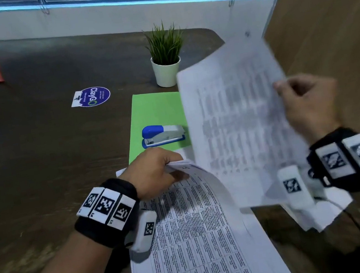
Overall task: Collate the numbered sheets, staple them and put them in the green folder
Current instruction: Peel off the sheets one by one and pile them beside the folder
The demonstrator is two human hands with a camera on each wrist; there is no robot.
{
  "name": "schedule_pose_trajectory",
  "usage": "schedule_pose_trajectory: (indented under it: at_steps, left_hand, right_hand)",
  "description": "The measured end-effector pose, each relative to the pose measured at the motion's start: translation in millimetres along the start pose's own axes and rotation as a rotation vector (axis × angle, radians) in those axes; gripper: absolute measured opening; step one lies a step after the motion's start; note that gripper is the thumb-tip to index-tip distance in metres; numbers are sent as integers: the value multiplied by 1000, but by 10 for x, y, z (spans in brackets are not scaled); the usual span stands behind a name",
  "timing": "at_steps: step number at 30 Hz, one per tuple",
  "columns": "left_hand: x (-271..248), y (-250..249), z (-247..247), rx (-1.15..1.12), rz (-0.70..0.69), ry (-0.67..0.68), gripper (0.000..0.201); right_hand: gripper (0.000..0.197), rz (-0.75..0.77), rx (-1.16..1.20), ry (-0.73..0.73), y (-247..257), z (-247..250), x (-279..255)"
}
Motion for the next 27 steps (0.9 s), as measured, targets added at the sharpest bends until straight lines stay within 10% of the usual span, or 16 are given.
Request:
schedule_pose_trajectory:
  at_steps: [5, 13, 20, 27]
  left_hand:
    - [0, -30, -2, -6, -8, 7, 2]
    - [5, -21, -37, -27, 19, 8, 19]
    - [10, 10, -42, -36, 46, 20, 8]
    - [36, 51, -48, -41, 54, 29, 8]
  right_hand:
    - [22, 194, -98, -245, 612, 666, 370]
    - [25, 696, -702, -86, 934, 86, -222]
    - [8, 435, -1160, 598, -124, -1008, -449]
    - [24, 285, -1259, 776, -514, -1233, -495]
Point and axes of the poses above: each hand's wrist, its own x-axis towards the middle knuckle, its own z-axis out of the back of the hand, y = z × x, the point moved 6 cm from there along x, towards the middle knuckle, and after that the axes turned 11 degrees about -x, right-handed, at the moved point
